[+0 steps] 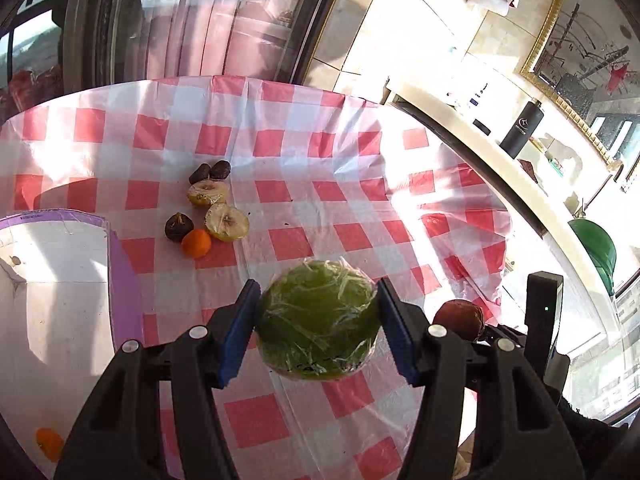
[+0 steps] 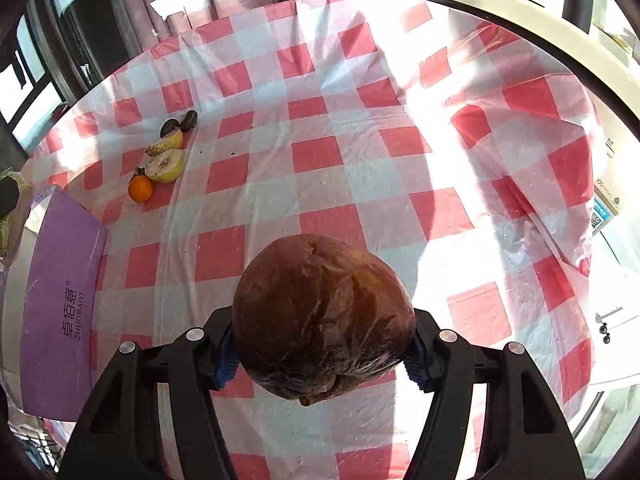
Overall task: Organize fruits
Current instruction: 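Carry both wrapped fruits into the box and open both tools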
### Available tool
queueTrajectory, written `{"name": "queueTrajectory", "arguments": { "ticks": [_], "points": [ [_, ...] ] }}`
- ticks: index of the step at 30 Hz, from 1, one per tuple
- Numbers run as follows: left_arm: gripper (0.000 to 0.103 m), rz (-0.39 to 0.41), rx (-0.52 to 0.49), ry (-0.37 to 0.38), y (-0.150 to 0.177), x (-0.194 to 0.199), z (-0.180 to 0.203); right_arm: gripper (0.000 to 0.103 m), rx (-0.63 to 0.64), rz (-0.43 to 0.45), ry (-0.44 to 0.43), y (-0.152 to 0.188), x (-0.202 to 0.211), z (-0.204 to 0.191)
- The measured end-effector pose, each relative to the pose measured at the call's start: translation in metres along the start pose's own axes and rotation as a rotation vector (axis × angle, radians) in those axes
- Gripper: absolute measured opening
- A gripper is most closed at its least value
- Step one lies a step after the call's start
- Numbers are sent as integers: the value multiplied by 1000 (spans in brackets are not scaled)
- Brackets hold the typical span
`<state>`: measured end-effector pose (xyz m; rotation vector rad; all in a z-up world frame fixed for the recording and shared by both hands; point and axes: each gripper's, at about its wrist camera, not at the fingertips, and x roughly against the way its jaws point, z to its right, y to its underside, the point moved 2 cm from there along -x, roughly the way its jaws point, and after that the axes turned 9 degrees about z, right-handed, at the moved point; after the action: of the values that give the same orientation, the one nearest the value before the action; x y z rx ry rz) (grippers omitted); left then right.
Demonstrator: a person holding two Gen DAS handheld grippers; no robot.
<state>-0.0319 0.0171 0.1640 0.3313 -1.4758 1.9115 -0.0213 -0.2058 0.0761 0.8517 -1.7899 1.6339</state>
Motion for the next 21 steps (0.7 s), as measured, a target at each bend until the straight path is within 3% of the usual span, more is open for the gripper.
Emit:
{"name": "queueTrajectory", "arguments": {
  "ticks": [6,10,16,21],
  "points": [
    [59,16,17,-62,7,48,-62,63,32,31,-67,11,45,-60],
    [59,-10,25,-143,17,66,-110,63,104,63,-164,5,63,-121],
    [59,-27,27,-288,22,90,-174,63,301,86,-362,-8,75,-237],
    [59,-80,80,-396,35,104,-228,63,501,37,-485,5,64,-326]
  ]
}}
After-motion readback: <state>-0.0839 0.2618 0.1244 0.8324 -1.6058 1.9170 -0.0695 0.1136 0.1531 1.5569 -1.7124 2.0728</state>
